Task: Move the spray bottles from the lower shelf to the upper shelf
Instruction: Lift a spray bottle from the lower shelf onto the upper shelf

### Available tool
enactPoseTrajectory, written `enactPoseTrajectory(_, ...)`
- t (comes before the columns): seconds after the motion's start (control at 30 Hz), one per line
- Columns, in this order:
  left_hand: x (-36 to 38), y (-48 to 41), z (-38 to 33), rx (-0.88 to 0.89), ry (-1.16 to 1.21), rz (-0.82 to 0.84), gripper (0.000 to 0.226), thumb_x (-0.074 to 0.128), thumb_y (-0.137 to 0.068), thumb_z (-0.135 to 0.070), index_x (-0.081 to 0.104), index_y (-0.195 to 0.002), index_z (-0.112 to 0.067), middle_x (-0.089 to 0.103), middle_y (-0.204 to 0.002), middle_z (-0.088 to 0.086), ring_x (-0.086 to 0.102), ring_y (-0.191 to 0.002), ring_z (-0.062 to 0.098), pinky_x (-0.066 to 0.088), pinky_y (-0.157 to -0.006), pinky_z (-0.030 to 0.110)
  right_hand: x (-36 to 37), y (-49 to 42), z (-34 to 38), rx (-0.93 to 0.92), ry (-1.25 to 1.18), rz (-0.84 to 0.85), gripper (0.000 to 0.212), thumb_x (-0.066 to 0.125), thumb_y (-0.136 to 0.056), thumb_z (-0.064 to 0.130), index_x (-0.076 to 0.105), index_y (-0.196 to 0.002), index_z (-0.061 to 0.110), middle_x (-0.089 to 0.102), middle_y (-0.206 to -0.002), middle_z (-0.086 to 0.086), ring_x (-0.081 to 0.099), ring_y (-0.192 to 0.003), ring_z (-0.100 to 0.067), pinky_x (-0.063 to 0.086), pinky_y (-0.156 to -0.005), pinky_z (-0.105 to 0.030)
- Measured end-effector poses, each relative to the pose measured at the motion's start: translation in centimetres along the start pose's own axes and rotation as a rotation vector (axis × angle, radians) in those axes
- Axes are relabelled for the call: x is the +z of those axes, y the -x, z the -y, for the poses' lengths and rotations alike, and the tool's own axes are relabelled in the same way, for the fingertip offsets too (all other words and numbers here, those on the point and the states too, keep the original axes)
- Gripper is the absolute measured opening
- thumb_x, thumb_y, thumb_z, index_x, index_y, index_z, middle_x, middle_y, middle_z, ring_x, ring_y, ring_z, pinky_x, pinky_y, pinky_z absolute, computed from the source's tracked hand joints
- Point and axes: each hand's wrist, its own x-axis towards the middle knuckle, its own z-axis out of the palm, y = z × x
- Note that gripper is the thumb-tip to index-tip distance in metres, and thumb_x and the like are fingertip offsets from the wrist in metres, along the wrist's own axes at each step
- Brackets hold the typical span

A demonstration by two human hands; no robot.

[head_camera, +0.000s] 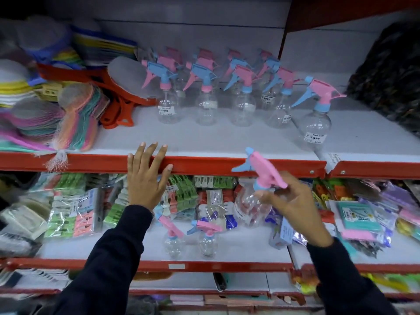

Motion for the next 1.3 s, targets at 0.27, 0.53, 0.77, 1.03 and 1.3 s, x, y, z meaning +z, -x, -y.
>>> enactPoseTrajectory(0.27, 0.3, -0.2, 0.3, 0.007, -0.009, 0.022, 0.049, 0.028, -0.095, -0.049, 0.040, -0.137, -0.026, 0.046, -0.140, 0.005, 0.025, -0.138, 0.025, -0.001, -0.116, 0.035, -2.0, -8.7, 7.0, -0.254, -0.032, -0.290, 0.028, 0.074, -0.072, 0.030, 0.063, -0.098, 0.029, 0.063, -0.087, 0.002, 0.055, -0.078, -0.013, 0.051, -0.075, -0.032)
enactPoseTrajectory(0.53, 0.7, -0.2, 0.5, 0.020, -0.040, -0.031, 0.047, 0.035, -0.092, -0.044, 0.042, -0.135, -0.024, 0.048, -0.137, 0.006, 0.027, -0.136, 0.025, 0.005, -0.115, 0.037, 1.0, -16.6, 3.0, -0.133, 0.030, -0.337, 0.029, 0.075, -0.075, 0.017, 0.065, -0.101, 0.009, 0.064, -0.093, -0.009, 0.056, -0.075, -0.009, 0.043, -0.062, -0.005)
enactPoseTrajectory(0.77, 0.6, 0.0, 0.2, 0.034, -0.038, -0.051, 0.047, 0.035, -0.093, -0.045, 0.042, -0.134, -0.024, 0.045, -0.138, 0.004, 0.028, -0.136, 0.025, 0.002, -0.116, 0.034, 1.2, -17.6, 1.3, -0.133, 0.131, -0.358, 0.025, 0.074, -0.076, 0.022, 0.065, -0.096, 0.011, 0.057, -0.090, 0.000, 0.054, -0.072, 0.000, 0.039, -0.064, -0.001)
enactPoseTrajectory(1.03, 0.8, 0.2, 0.4, 0.033, -0.028, -0.041, 0.048, 0.031, -0.094, -0.047, 0.043, -0.133, -0.024, 0.046, -0.137, 0.005, 0.028, -0.136, 0.025, 0.000, -0.117, 0.034, 0.5, -16.8, 1.1, -0.136, 0.123, -0.274, 0.015, 0.064, -0.084, 0.012, 0.061, -0.097, 0.020, 0.063, -0.096, 0.003, 0.056, -0.079, 0.001, 0.044, -0.078, -0.016)
enactPoseTrajectory(1.3, 0.0, -0.7, 0.8, 0.050, -0.073, -0.016, 0.050, 0.024, -0.096, -0.048, 0.039, -0.137, -0.025, 0.046, -0.141, 0.006, 0.026, -0.137, 0.022, 0.003, -0.116, 0.034, 2.1, -12.3, 2.0, -0.233, 0.119, -0.497, 0.033, 0.064, -0.085, 0.023, 0.056, -0.117, 0.019, 0.060, -0.112, 0.004, 0.054, -0.098, 0.001, 0.041, -0.083, -0.011)
